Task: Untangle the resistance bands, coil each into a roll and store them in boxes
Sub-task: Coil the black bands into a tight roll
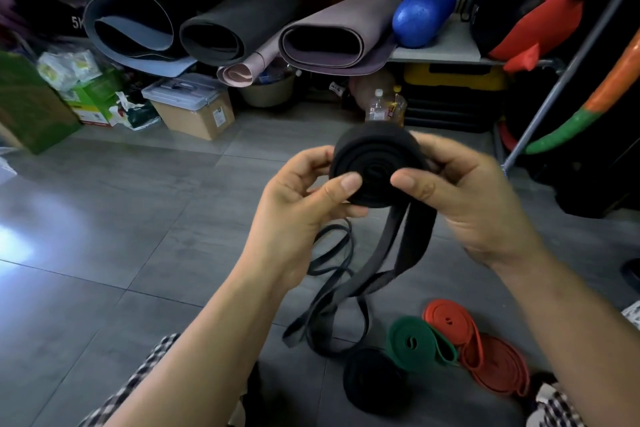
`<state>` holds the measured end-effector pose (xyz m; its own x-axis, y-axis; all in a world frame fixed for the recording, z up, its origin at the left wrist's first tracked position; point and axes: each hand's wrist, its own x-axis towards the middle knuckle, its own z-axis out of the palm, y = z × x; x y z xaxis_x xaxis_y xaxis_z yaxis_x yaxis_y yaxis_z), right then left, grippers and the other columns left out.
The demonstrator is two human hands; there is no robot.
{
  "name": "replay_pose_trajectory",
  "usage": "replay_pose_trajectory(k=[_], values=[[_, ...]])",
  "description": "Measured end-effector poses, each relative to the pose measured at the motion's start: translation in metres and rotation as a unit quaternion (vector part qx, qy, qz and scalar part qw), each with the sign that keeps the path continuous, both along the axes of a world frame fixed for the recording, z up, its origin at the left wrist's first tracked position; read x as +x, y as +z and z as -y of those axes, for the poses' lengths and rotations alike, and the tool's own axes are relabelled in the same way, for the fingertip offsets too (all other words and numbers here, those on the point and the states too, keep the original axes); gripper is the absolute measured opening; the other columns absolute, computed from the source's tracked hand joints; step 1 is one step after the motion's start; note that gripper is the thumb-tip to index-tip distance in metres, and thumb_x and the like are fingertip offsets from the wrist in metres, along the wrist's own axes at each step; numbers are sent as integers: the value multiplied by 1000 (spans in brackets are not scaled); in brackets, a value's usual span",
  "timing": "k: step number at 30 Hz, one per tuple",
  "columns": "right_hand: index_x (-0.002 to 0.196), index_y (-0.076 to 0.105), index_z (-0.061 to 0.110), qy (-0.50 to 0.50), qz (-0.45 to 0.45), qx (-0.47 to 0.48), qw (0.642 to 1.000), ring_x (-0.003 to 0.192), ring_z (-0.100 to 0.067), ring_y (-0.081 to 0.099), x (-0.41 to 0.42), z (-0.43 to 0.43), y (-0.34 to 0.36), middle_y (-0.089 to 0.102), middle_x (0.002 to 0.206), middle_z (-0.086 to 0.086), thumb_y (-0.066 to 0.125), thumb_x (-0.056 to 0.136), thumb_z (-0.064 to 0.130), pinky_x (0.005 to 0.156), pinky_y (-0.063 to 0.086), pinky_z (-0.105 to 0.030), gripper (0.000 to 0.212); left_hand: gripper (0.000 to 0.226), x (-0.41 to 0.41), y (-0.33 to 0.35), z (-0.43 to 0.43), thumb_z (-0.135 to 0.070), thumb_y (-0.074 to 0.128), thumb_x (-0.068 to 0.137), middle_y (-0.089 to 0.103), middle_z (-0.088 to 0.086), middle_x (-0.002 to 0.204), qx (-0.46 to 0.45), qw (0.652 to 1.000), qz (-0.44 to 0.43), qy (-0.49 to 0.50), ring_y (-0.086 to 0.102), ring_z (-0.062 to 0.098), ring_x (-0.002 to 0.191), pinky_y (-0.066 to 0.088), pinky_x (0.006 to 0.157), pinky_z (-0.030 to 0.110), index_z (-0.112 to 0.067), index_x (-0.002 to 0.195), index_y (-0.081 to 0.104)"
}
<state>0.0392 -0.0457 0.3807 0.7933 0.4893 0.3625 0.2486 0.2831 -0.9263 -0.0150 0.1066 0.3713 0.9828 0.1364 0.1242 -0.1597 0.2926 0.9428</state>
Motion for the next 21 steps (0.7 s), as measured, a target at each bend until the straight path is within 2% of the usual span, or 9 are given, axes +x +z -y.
replay_pose_trajectory(k=[3, 5, 7, 8, 10, 13, 15, 18, 21], values=[[91, 68, 23, -30, 27, -24, 999, 82, -1, 68, 2, 6, 13, 73, 81, 14, 65, 65, 15, 72, 50, -12, 28, 27, 1, 1, 5, -12, 62, 69, 65, 3, 95, -32, 999, -12, -30, 67, 16, 82, 56, 64, 25, -12, 96, 58], [94, 67, 25, -55, 81, -115, 989, 83, -2, 68, 4, 12, 13, 73, 86, 16, 67, 67, 21, 74, 52, -15, 27, 29, 3, -1, 1, -10, 65, 73, 65, -3, 97, 106, 994, -3, -38, 66, 15, 89, 57, 74, 29, -20, 99, 58], [92, 67, 34, -72, 133, -217, 964, 82, -1, 68, 4, 13, 6, 72, 89, 16, 72, 67, 31, 77, 52, -18, 26, 36, 5, -1, -6, -6, 69, 75, 66, -5, 100, 267, 963, 17, -42, 63, 12, 95, 56, 78, 28, -29, 101, 59], [90, 67, 37, -70, 137, -242, 958, 81, -1, 68, 4, 12, 1, 73, 88, 13, 73, 67, 34, 77, 53, -20, 24, 36, 5, 0, -9, -5, 69, 74, 67, -3, 99, 285, 958, 17, -36, 64, 12, 95, 56, 76, 27, -30, 99, 61], [91, 68, 32, -50, 107, -223, 968, 82, -4, 69, 3, 9, -4, 74, 88, 9, 74, 65, 32, 77, 53, -21, 26, 32, 4, 2, -9, -3, 69, 71, 70, 0, 92, 238, 971, 7, -28, 66, 13, 87, 56, 71, 26, -25, 93, 64], [92, 67, 21, -9, 5, -125, 992, 82, -3, 68, 5, 9, -6, 74, 84, 11, 68, 63, 19, 71, 51, -14, 29, 29, 2, 1, -3, -11, 66, 64, 70, 2, 85, 128, 992, -3, -15, 67, 14, 77, 56, 63, 25, -14, 93, 64], [90, 67, 21, 3, -46, -76, 996, 82, -1, 68, 7, 10, -9, 73, 82, 12, 65, 62, 16, 70, 50, -11, 29, 28, 2, 3, -1, -13, 63, 63, 71, -1, 81, 52, 999, -6, 3, 68, 15, 75, 57, 60, 27, -12, 91, 61], [87, 72, 20, -10, -67, -26, 997, 84, -3, 68, 4, 4, -15, 74, 84, 10, 66, 63, 21, 73, 49, -12, 25, 25, 3, 4, 1, -12, 60, 66, 70, 2, 84, -40, 999, -8, 8, 69, 18, 77, 58, 62, 32, -9, 91, 57], [89, 67, 20, -27, -71, -19, 997, 81, -1, 67, 2, -1, -14, 73, 81, 12, 61, 67, 17, 71, 49, -11, 23, 25, 1, -2, 4, -11, 58, 71, 66, 9, 96, -105, 994, -36, -9, 68, 21, 85, 58, 67, 33, -8, 96, 57]])
